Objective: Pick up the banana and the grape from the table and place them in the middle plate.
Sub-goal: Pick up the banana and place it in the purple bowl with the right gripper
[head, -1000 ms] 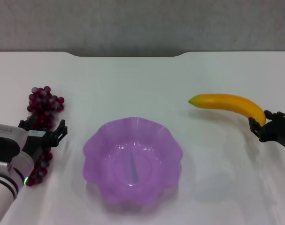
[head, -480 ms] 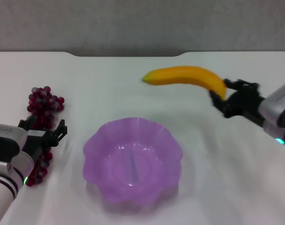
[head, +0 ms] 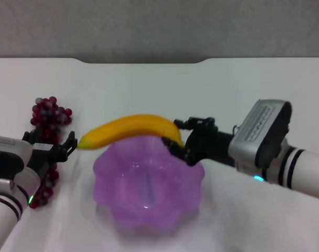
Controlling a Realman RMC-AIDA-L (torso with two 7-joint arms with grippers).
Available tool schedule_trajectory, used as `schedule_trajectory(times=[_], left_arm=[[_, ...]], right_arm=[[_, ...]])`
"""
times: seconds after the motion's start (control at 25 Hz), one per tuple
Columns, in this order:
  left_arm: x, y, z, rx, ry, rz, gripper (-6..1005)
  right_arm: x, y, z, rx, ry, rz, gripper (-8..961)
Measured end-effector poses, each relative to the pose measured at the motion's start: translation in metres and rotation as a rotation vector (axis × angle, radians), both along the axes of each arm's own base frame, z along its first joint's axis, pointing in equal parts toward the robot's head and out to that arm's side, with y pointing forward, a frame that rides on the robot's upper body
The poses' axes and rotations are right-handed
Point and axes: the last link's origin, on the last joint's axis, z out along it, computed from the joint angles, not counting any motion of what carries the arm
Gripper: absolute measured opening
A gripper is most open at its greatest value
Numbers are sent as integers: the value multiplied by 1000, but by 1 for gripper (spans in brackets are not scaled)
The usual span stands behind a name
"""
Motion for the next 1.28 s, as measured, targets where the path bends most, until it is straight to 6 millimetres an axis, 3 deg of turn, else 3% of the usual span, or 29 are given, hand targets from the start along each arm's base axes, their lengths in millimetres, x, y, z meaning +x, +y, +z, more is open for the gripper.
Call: schedule_trajectory(times=[0.56, 0.96, 1.28], left_arm=[[0, -1, 0, 4, -5, -3, 824], [3, 0, 0, 5, -11, -9, 818], [3, 0, 0, 6, -13, -10, 814]], right_arm=[[31, -29, -10, -48, 22, -117, 492], [42, -31, -10, -65, 48, -218, 533], [38, -30, -10, -78, 57, -211, 566]])
